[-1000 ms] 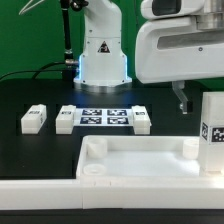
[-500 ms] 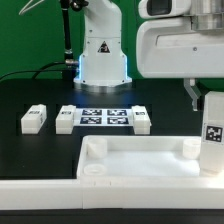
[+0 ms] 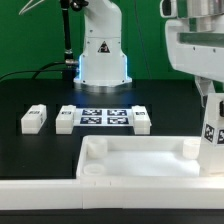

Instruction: Assemble desk

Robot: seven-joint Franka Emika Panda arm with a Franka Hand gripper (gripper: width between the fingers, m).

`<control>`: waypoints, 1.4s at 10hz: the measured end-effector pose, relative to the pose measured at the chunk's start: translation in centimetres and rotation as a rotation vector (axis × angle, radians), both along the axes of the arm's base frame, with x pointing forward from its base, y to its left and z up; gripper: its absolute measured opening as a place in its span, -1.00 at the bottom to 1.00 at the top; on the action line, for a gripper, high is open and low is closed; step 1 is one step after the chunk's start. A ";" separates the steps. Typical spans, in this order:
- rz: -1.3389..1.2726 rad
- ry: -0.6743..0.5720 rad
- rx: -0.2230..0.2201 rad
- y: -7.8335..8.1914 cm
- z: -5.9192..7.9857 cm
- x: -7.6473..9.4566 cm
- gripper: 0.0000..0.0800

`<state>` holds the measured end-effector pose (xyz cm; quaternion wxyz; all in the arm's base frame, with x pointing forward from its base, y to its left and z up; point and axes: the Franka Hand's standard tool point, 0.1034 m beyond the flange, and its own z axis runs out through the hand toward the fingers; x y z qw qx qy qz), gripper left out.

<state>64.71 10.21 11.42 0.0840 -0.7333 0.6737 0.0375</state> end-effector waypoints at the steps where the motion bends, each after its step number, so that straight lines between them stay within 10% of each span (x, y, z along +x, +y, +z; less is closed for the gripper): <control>1: -0.009 0.002 0.001 0.0 0.0 0.0 -0.26; 3: 0.009 -0.001 -0.001 0.1 0.0 0.0 -0.26; 5: 0.215 -0.029 -0.020 0.1 -0.4 -0.2 0.48; 14: 1.325 -0.173 -0.080 0.1 -0.7 -0.3 0.62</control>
Offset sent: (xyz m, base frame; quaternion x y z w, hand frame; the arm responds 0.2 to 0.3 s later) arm 0.0000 0.0000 0.0000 0.0000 0.0000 0.0000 1.0000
